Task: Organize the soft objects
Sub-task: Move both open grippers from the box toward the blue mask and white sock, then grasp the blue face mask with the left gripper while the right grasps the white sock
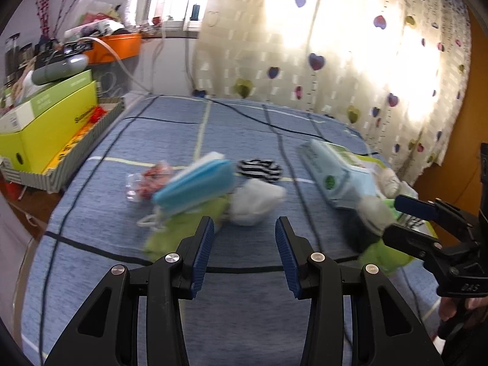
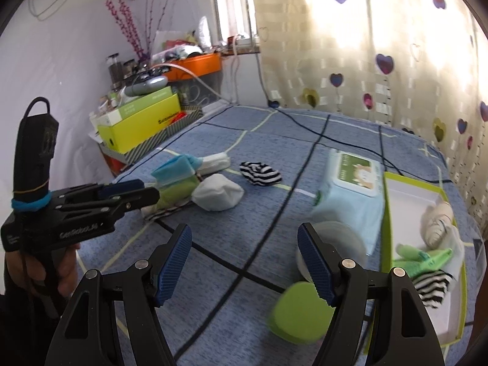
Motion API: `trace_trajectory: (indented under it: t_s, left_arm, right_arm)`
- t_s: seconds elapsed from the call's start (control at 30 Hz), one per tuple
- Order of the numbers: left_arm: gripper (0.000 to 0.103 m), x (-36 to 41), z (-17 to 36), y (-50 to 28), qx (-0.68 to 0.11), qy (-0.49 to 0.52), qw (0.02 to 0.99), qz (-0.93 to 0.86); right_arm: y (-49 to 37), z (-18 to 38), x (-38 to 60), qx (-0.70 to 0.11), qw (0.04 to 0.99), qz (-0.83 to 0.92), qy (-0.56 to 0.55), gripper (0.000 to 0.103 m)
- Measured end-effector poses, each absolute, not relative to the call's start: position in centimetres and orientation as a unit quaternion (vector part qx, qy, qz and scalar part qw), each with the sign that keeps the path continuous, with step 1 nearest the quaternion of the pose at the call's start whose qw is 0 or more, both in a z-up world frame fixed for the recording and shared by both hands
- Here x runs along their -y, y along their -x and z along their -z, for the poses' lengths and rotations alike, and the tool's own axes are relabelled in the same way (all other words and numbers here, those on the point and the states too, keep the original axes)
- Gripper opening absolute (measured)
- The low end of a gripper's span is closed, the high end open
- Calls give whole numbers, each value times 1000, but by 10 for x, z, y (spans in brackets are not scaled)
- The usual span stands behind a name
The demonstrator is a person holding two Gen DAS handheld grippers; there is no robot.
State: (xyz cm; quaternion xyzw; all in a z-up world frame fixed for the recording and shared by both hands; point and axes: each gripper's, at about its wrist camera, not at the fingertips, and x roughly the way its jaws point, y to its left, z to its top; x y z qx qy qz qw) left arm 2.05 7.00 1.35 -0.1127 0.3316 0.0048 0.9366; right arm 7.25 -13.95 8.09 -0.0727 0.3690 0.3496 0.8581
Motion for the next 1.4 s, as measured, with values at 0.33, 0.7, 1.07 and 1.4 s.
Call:
trace_trajectory:
  t_s: [0.33, 0.7, 1.07, 1.4]
  left_arm:
    - [43, -109, 0, -29, -340, 119, 932, -35]
    - [43, -125, 5, -54, -353, 111, 929, -10]
    - [43, -129, 12, -91, -374, 69, 924, 29]
    - [30, -131, 23, -102, -386, 91, 918, 35]
  right_arm:
    - [-86, -71, 99, -385, 845, -362, 86, 72]
    - [-128, -35, 52, -440, 827, -349, 41, 72]
    - [-160, -4, 22, -479, 818, -318, 36, 37]
    - [-155, -11, 26, -468, 821, -324, 40, 28]
